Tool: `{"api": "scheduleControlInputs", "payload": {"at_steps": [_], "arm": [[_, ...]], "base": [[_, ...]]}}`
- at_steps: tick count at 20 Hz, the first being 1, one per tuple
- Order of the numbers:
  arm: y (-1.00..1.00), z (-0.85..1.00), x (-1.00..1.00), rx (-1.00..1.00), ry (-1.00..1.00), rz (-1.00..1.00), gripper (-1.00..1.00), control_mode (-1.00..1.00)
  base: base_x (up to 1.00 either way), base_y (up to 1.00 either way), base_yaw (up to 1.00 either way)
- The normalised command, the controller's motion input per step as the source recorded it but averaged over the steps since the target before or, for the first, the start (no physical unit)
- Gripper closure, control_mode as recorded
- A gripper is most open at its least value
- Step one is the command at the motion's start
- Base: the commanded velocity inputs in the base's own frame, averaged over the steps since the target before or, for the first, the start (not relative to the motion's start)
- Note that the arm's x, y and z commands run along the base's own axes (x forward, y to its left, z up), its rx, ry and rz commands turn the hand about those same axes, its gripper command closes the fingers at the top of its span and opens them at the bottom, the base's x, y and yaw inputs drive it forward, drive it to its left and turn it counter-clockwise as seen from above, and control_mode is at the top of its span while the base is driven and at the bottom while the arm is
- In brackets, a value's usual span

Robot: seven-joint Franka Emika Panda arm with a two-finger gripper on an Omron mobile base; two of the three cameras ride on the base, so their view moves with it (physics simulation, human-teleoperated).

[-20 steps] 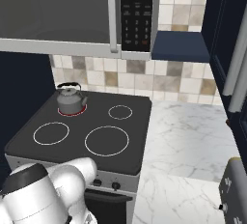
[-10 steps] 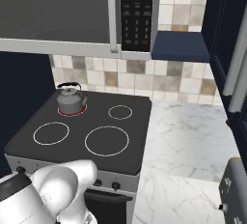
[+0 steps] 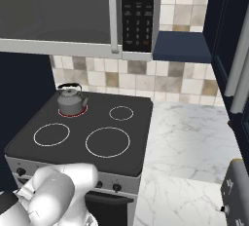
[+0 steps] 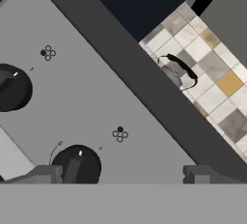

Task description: The kettle is done boiling. Turn off the stove, then wait for 300 timesteps before moving the kettle to the dining table.

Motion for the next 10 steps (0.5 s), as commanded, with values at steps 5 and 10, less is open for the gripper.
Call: {"api": "scheduleControlInputs", "payload": {"at_steps": [5, 10], "arm": [[0.09, -0.13, 0.15, 0.00, -0.02, 0.00, -1.00, -1.00], [0.00, -0.12, 0.17, 0.00, -0.03, 0.00, -1.00, -1.00]], "base": [[0.00, 0.00, 0.00], [0.00, 0.00, 0.00]]}}
